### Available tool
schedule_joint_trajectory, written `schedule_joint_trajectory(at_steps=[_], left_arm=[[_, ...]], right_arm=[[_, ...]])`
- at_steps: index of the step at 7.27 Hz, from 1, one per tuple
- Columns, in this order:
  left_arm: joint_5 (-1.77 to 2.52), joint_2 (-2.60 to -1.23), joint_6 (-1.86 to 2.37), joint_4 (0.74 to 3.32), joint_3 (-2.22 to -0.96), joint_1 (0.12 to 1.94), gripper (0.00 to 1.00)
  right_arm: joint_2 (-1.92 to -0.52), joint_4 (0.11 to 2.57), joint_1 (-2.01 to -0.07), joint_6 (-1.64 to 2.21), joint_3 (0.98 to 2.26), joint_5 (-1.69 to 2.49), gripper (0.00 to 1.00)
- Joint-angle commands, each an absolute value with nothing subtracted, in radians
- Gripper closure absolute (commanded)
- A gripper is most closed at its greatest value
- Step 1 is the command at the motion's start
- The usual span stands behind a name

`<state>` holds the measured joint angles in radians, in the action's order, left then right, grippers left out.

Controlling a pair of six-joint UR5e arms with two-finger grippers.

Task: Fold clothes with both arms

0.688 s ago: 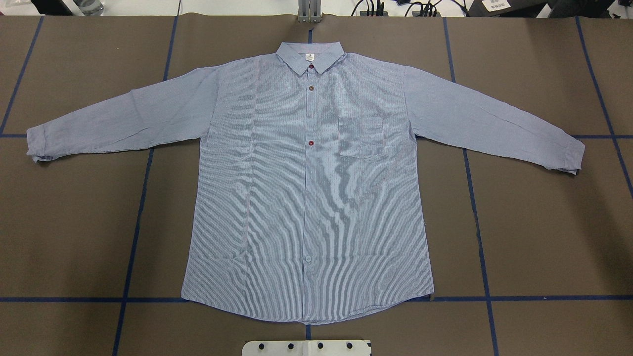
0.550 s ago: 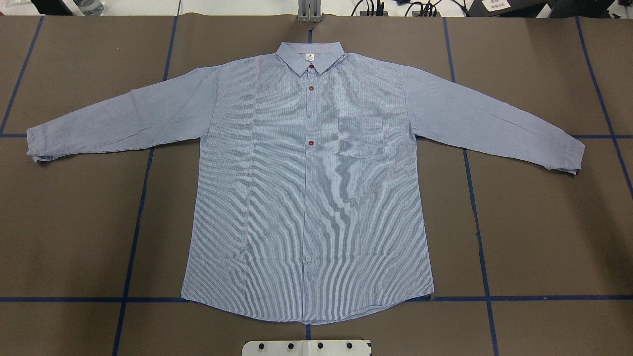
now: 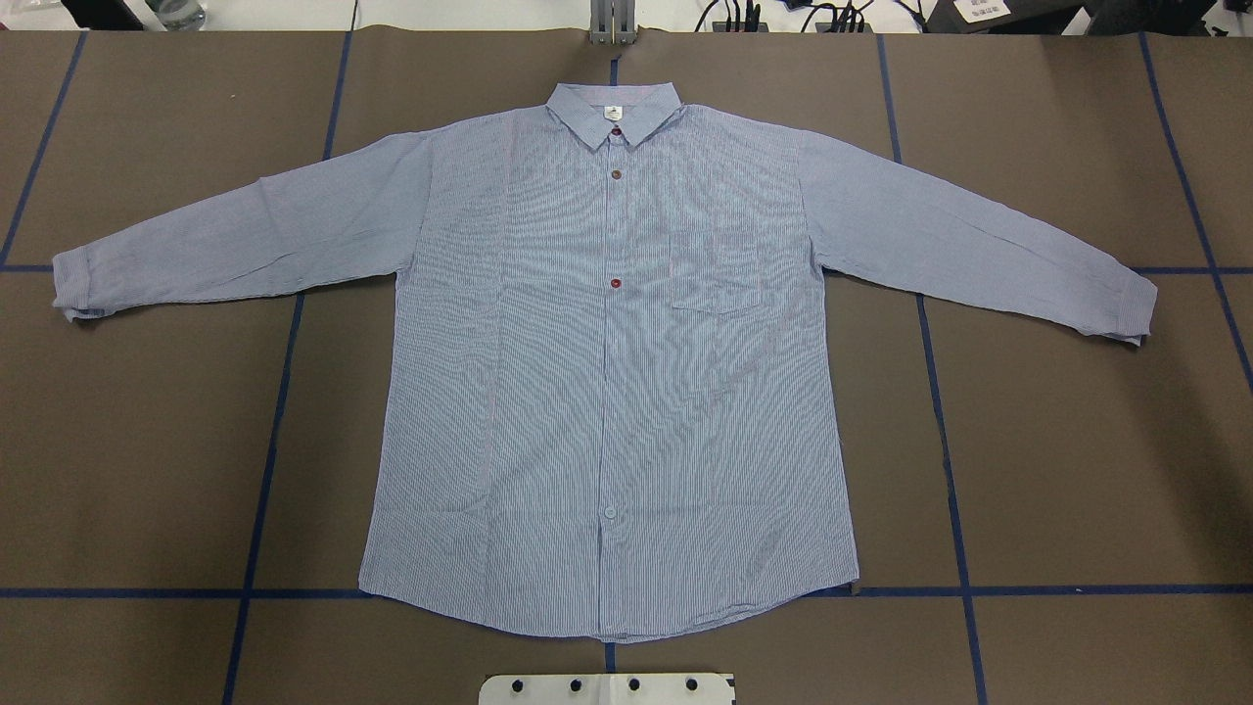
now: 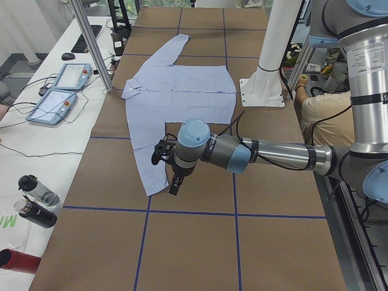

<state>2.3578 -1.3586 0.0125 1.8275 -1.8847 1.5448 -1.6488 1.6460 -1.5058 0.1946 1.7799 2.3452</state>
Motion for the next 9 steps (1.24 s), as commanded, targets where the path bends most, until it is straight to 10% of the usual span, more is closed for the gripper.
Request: schedule_joint_trajectory(at_steps=[1, 6, 9], left_arm=[[2.358, -1.359, 0.012, 1.829, -1.885, 1.545, 0.01], [2.362, -1.359, 0.014, 1.853, -1.884, 1.543, 0.01], [2.361, -1.359, 0.015, 1.853, -1.881, 1.543, 0.01]], right_arm=[[-1.655, 1.628, -1.503, 0.186, 1.766, 2.342, 0.00], [-1.646, 1.505, -1.358, 0.266, 1.752, 2.339, 0.00], [-1.542, 1.254, -1.304, 0.487, 1.530, 2.306, 0.01]])
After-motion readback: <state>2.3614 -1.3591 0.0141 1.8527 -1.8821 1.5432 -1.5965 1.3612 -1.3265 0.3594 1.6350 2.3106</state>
